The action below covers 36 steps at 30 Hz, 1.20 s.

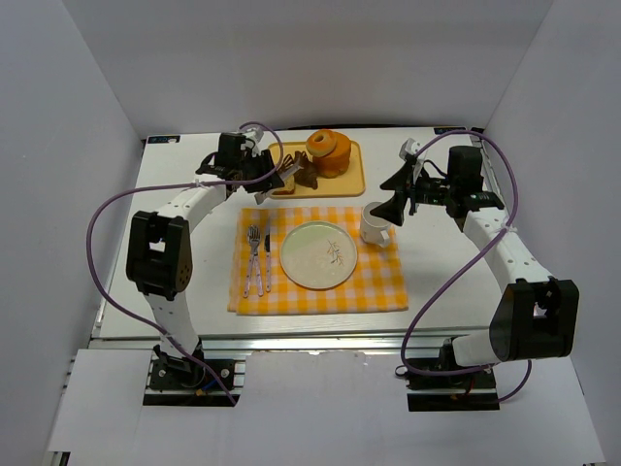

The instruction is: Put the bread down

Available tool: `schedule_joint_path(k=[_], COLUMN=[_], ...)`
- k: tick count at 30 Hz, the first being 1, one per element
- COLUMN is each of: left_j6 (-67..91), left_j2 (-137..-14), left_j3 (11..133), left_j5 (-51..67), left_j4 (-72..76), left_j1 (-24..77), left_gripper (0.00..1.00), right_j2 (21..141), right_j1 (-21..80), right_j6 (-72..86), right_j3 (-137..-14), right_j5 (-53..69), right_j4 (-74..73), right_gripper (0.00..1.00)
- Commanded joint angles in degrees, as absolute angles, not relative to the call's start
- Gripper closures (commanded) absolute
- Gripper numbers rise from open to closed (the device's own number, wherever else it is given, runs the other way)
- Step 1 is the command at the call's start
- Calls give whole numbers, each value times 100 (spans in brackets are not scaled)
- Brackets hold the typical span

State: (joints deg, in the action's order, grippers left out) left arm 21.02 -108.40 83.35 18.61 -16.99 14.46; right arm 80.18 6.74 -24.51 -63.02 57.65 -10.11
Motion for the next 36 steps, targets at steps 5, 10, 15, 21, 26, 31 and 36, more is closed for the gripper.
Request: schedule_joint_path(k=[5,10,15,21,26,31,36], left_j6=[2048,1995,1978,1986,1995,2030,1995], left_j2=[-10837,-10872,-10942,-11004,-11013,-10820,-10460], left_j3=[8631,8683,8754,8807,8824,8903,8790], left_j5=[1960,1829,1819,1969,2030,2066,2004], left_j4=[-1819,-1942,-2030,-2057,-2039,-2197,-2355], left_j1=[1485,1485,1494,1529,1529,1529,1529], left_gripper=[46,45,45,46,62,88,94], right_j2=[7831,7831,7849,7858,7849,7822,7787], right_j1=[633,624,624,615,615,607,598], right_j6=[-2417,-2399,-2382,-2338,-2338,-2338,-2338], right_j3=[-6258,-6258,-6258,-6267,-6275,-6310,-6337], right_j5=[5924,5924,5950,5959,5959,5959,5959], right_j4=[-800,-791,-773,-738,-747,-773,-791], right_gripper=[10,10,11,11,10,11,11])
